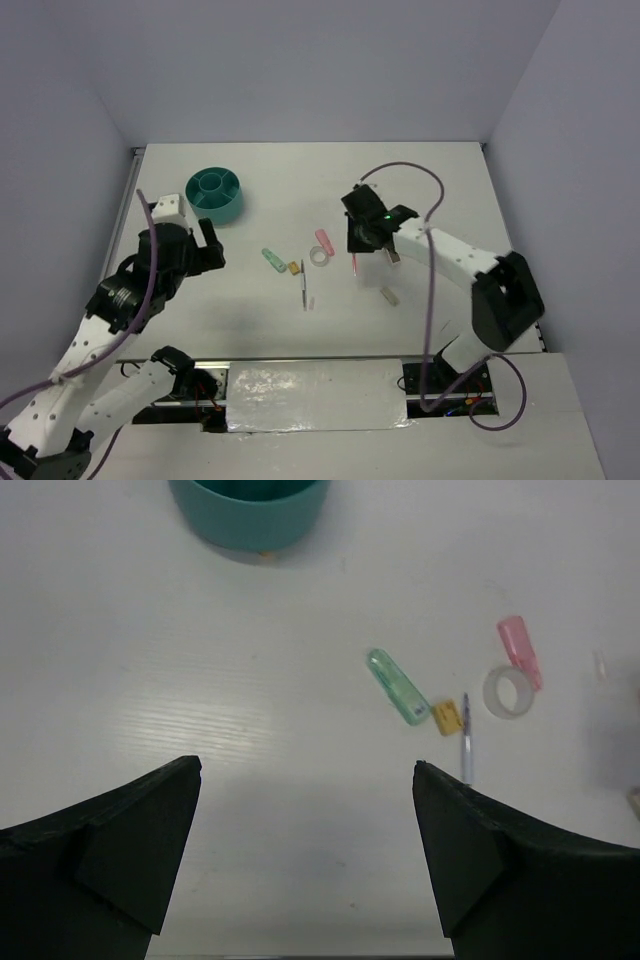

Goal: Sort the stationery into containers
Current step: Pick up the pen from the center of the board, then close the pen cap on the pen.

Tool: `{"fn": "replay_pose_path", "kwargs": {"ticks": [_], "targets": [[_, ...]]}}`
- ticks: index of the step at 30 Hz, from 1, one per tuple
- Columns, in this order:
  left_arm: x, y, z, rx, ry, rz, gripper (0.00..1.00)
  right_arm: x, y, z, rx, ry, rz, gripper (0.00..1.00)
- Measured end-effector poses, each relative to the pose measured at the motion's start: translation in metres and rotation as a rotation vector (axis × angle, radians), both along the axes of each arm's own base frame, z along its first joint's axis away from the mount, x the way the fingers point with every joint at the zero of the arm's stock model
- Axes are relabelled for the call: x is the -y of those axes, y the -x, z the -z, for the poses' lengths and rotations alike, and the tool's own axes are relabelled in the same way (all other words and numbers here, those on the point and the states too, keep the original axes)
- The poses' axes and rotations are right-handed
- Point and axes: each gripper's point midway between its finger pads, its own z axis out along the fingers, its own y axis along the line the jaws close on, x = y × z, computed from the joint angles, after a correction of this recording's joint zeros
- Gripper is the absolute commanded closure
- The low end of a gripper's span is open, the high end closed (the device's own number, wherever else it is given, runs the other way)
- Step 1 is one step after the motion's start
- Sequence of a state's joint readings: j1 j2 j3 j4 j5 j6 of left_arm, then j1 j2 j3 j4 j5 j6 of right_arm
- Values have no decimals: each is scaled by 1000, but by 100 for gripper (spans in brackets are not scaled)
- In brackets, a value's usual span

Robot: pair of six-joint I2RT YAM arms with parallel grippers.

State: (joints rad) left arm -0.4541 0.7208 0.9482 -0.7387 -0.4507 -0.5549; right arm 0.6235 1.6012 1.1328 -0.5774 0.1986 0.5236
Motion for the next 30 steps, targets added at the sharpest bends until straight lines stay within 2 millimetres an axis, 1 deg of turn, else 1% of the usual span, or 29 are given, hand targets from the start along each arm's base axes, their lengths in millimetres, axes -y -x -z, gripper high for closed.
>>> {"fn": "replay_pose_path", "kwargs": {"ticks": [2,4,6,7,8,10,11,12,13,14,15,17,21,26,28,30], "targets": [[25,-7,6,-47,27,62,1,0,0,-47,110,-71,0,100],[60,-9,12,-83,41,150,2,6,8,-87,199,-125,2,100],[106,-4,27,-136,27,260,7,16,19,-117,266,-159,7,100],[130,0,34,-158,21,313,9,21,25,-127,287,-170,8,100],[155,6,42,-176,12,374,14,28,32,-134,303,-175,12,100],[193,18,61,-220,-17,455,17,41,48,-142,319,-177,15,100],[208,23,69,-236,-27,482,22,48,56,-146,326,-178,17,100],[223,27,78,-254,-43,506,24,54,64,-147,329,-176,20,100],[233,29,85,-269,-57,519,27,61,71,-150,334,-173,25,100],[243,29,91,-279,-57,524,34,67,77,-153,342,-171,30,100],[252,29,100,-294,-69,527,36,73,83,-156,351,-171,34,100],[261,26,113,-309,-85,530,36,83,91,-159,360,-162,45,100],[264,23,137,-344,-133,509,36,95,100,-156,348,-126,52,100],[263,18,160,-375,-185,479,38,97,100,-148,325,-89,44,100],[261,16,165,-384,-193,471,41,97,100,-145,317,-77,39,100],[261,13,169,-387,-195,464,41,97,99,-141,307,-64,34,100]]}}
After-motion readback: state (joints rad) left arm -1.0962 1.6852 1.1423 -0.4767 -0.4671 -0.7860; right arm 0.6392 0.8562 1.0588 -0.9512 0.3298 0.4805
